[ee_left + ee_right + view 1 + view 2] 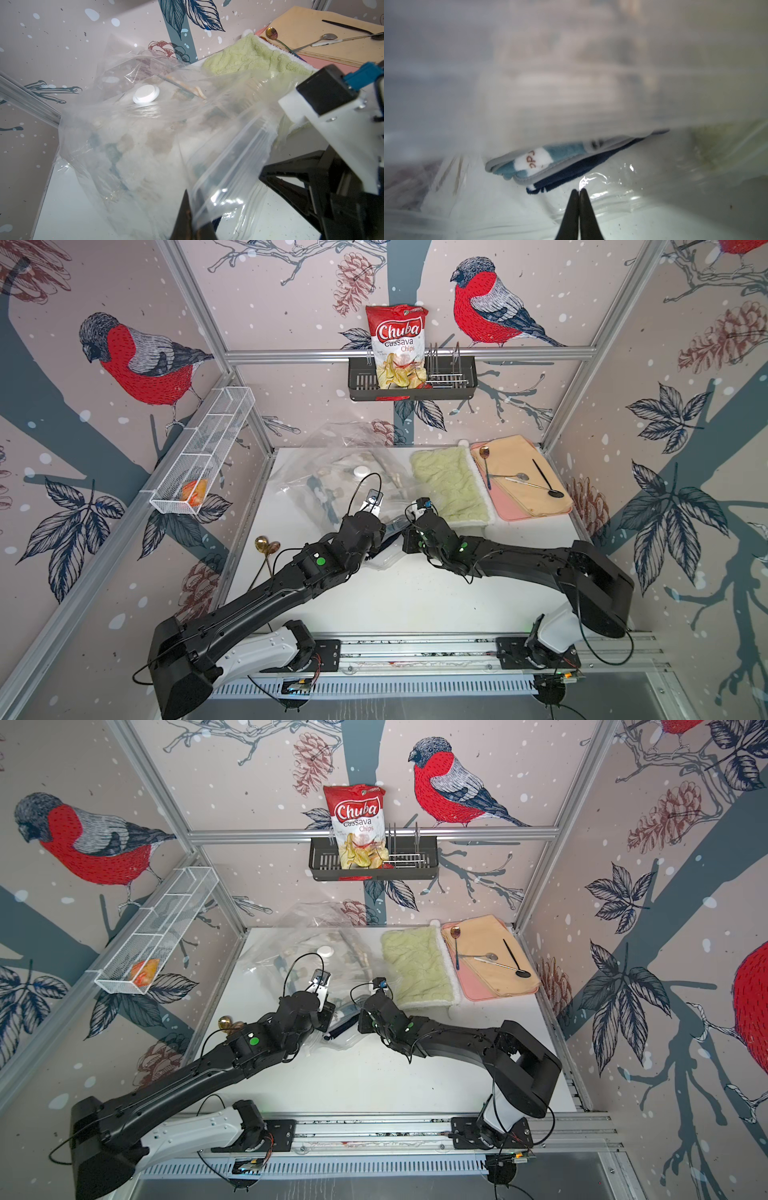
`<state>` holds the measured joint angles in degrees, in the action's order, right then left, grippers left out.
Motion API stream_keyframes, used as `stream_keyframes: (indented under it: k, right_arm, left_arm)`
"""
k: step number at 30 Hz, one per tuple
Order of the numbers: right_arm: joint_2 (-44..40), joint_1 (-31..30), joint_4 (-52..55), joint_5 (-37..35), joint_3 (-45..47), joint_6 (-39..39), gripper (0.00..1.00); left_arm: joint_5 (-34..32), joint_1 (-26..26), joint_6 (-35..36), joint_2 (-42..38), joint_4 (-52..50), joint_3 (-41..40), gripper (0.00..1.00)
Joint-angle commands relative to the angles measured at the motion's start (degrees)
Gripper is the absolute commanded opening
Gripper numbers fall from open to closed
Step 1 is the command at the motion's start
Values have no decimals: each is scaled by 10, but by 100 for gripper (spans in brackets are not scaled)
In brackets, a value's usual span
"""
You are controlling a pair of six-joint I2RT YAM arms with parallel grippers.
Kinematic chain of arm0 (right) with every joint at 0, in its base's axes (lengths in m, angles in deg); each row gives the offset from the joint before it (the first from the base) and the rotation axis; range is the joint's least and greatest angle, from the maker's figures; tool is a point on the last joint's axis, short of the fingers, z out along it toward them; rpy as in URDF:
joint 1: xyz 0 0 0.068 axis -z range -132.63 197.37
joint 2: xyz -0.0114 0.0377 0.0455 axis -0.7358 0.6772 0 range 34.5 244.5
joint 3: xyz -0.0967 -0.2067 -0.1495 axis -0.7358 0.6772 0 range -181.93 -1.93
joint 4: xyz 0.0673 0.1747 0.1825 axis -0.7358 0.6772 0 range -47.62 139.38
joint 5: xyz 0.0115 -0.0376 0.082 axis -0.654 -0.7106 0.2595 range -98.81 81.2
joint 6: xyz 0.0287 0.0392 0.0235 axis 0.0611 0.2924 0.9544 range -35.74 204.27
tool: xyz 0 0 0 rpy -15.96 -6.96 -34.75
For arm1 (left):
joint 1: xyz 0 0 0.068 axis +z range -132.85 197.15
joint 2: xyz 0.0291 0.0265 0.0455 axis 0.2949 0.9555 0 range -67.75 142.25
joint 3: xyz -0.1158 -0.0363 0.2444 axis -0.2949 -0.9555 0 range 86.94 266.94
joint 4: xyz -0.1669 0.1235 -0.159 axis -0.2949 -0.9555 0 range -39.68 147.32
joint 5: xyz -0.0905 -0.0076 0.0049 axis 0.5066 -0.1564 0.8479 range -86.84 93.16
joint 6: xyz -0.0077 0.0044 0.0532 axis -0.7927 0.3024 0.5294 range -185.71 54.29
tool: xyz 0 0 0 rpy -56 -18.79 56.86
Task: Take the blanket out of the vacuum bag
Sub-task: Take out the blanket from the vacuum bag.
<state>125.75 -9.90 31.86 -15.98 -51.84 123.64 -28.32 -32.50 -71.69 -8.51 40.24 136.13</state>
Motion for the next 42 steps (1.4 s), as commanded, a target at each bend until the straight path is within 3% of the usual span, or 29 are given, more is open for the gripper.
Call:
stream_keyframes:
  k: [1, 6, 10, 16, 22, 34, 42]
  right_arm:
    - [12, -8, -55, 60, 0, 15, 5]
    - [37, -8, -114, 120, 1, 61, 16]
    - [65, 3, -212, 174, 18, 140, 23]
    - [101, 17, -351, 179, 49, 246, 26]
    - [125, 37, -397, 173, 51, 291, 31]
    - [147, 65, -414, 175, 50, 319, 44]
    - [120, 77, -388, 158, 52, 302, 47]
  left_arm:
    - [4, 3, 3, -8, 31, -3, 0]
    - [-3, 6, 3, -23, 41, -11, 0]
    - [5, 8, 4, -25, 46, -14, 0]
    - [11, 9, 4, -20, 47, -15, 0]
    - [26, 9, 9, -20, 52, -18, 0]
    - [33, 10, 12, -13, 57, -20, 0]
    - [35, 11, 13, -17, 56, -20, 0]
